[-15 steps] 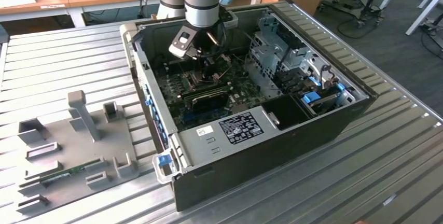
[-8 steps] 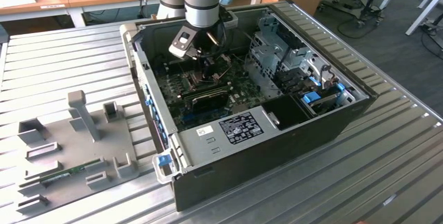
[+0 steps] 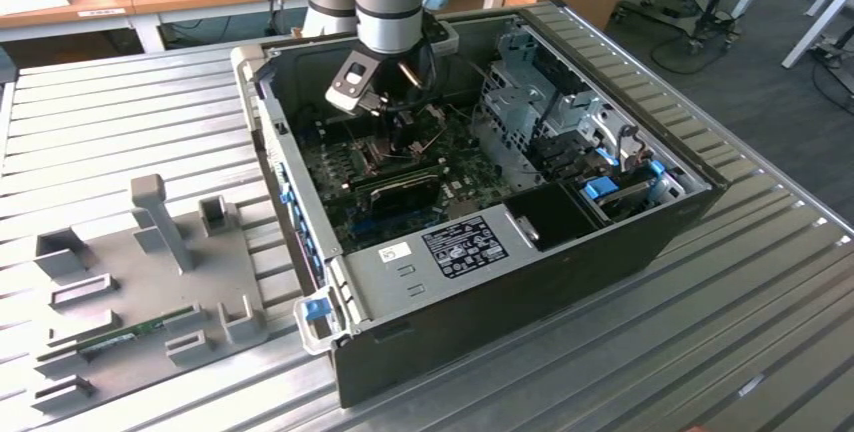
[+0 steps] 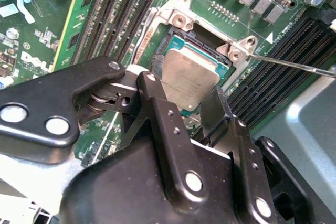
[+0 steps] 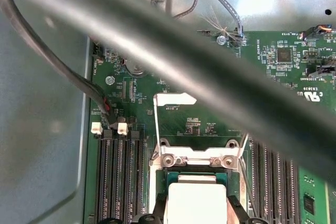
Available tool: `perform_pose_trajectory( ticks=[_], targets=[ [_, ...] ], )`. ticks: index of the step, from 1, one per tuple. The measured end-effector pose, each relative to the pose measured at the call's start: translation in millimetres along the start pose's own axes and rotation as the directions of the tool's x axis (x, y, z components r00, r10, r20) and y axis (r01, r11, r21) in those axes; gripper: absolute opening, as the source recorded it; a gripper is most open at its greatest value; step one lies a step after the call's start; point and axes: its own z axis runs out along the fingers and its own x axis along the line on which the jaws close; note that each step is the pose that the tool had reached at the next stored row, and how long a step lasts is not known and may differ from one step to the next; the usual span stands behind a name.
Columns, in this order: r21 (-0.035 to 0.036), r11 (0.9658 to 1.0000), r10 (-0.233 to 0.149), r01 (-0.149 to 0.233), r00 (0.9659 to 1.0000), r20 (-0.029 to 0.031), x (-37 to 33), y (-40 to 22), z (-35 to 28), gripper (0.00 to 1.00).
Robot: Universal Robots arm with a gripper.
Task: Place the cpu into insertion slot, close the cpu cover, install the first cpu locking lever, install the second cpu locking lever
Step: 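Place the cpu into insertion slot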
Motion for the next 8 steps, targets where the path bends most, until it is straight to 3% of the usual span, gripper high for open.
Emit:
perform_pose_trajectory(
  ticks=[3,8],
  targets=[
    [-0.0044,1.0000,0.000,0.000,1.0000,0.0000,0.0,0.0,0.9,0.53],
    [-0.0048,1.0000,0.000,0.000,1.0000,0.0001,-0.6,-1.1,1.0,0.53]
  ],
)
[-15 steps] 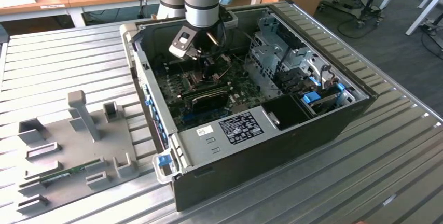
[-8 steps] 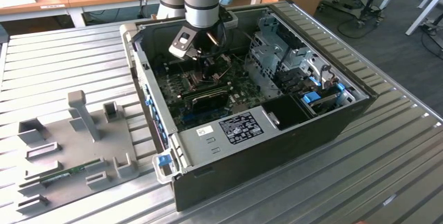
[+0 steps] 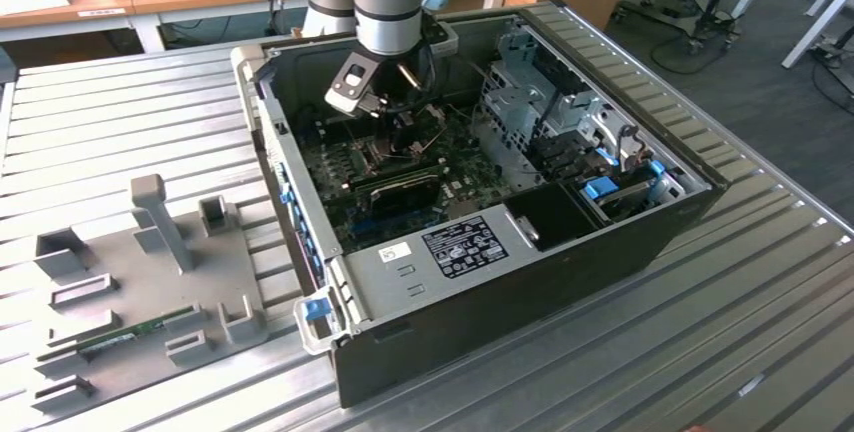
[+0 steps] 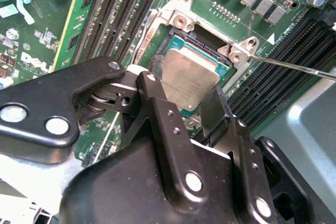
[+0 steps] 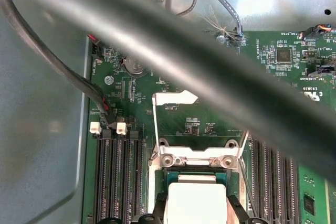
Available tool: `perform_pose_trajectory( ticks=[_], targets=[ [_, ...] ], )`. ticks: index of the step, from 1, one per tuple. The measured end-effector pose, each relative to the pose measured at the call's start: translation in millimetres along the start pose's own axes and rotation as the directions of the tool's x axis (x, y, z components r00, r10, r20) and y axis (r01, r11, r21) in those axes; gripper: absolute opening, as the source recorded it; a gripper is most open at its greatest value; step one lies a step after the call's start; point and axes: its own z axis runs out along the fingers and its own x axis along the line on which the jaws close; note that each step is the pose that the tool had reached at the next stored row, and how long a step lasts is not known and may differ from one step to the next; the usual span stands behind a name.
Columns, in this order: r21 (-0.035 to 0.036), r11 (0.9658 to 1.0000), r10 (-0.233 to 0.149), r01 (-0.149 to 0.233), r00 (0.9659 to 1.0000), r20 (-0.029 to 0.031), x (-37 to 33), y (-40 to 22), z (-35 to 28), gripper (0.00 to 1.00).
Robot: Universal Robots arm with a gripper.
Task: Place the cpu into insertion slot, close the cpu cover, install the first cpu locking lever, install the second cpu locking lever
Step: 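Place the cpu into insertion slot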
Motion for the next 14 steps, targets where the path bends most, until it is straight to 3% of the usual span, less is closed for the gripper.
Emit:
perform_pose_trajectory(
  ticks=[14],
  targets=[
    [-0.0004,1.0000,0.000,0.000,1.0000,-0.0016,0.0,-1.5,1.1,0.53]
  ],
)
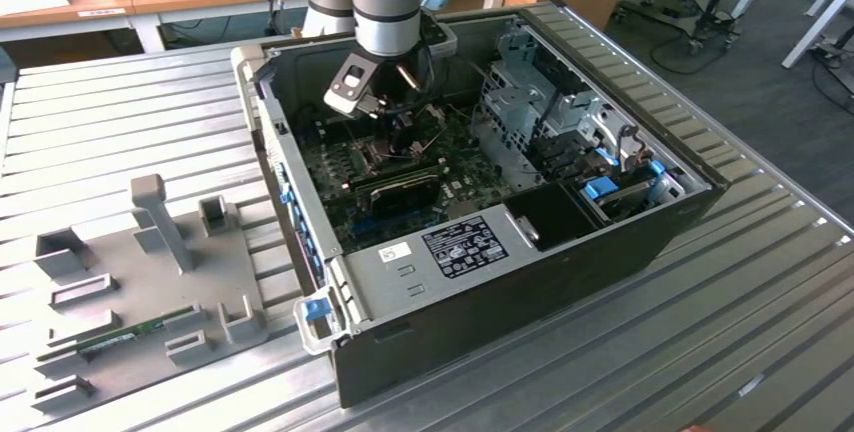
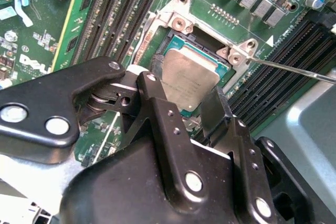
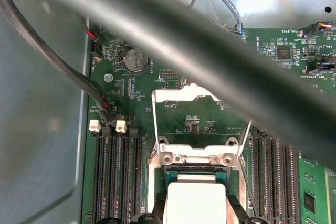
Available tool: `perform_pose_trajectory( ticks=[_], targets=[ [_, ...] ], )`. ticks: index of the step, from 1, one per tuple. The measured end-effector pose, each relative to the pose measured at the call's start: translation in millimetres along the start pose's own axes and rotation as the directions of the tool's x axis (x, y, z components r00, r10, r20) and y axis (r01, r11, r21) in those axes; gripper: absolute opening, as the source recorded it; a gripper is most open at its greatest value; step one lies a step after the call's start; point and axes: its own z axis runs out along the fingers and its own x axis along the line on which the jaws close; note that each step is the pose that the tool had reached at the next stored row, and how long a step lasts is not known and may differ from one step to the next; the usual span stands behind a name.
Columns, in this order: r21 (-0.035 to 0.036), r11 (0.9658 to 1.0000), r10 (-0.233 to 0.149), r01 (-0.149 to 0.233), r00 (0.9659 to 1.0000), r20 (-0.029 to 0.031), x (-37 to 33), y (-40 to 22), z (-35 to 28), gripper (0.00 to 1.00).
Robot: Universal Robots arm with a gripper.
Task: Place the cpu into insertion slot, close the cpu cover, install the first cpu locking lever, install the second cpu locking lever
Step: 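Place the cpu into insertion slot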
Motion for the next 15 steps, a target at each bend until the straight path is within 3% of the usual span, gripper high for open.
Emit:
perform_pose_trajectory(
  ticks=[15],
  targets=[
    [0.0001,1.0000,-0.001,0.001,1.0000,-0.0008,0.0,-0.1,1.7,0.53]
  ],
)
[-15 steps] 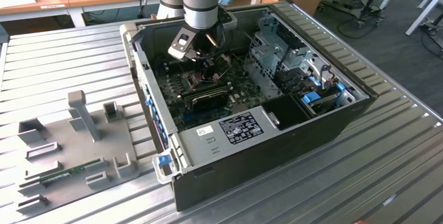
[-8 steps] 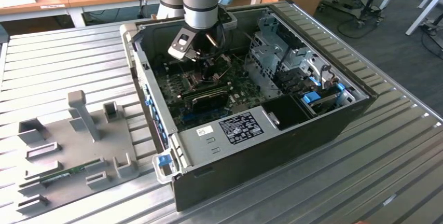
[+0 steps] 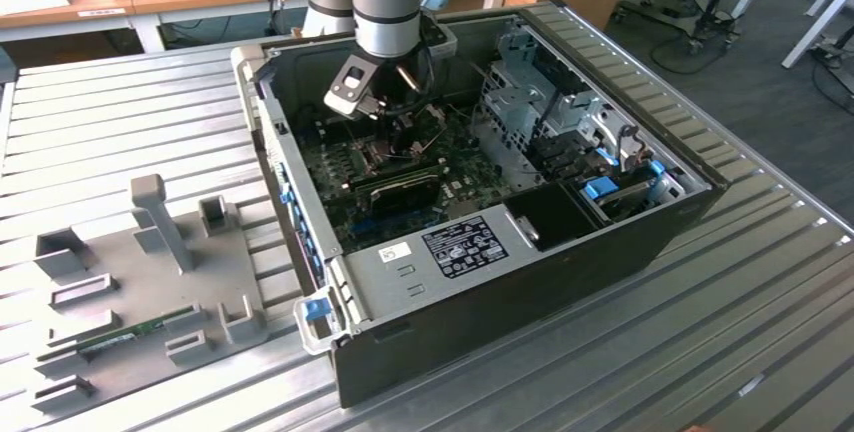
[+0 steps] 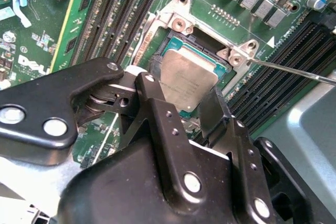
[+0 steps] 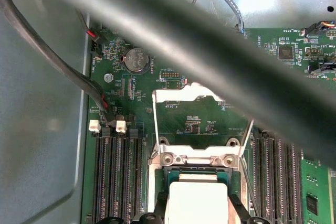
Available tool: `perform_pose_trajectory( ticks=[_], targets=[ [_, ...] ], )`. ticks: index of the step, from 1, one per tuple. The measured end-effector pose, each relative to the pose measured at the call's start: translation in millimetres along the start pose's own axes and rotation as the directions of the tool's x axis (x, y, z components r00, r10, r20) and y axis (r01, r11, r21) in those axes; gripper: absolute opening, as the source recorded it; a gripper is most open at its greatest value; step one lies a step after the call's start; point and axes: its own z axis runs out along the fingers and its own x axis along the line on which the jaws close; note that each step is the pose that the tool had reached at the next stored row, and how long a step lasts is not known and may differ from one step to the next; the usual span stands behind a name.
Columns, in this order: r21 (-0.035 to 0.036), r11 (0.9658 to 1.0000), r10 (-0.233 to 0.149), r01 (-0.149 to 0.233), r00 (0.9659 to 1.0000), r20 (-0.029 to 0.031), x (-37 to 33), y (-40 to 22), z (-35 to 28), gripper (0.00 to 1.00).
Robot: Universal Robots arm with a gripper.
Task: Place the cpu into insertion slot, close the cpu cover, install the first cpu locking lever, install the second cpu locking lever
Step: 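Place the cpu into insertion slot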
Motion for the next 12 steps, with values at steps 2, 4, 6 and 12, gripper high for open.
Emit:
perform_pose_trajectory(
  ticks=[2,4,6,12],
  targets=[
    [-0.0001,1.0000,0.000,0.000,1.0000,-0.0002,0.1,0.0,0.2,0.53],
    [-0.0002,1.0000,0.000,0.000,1.0000,-0.0002,0.0,0.0,0.3,0.53],
    [-0.0002,1.0000,0.000,0.000,1.0000,-0.0002,0.0,0.0,0.3,0.53],
    [-0.0002,1.0000,0.000,0.000,1.0000,-0.0003,0.1,0.0,0.4,0.53]
  ],
)
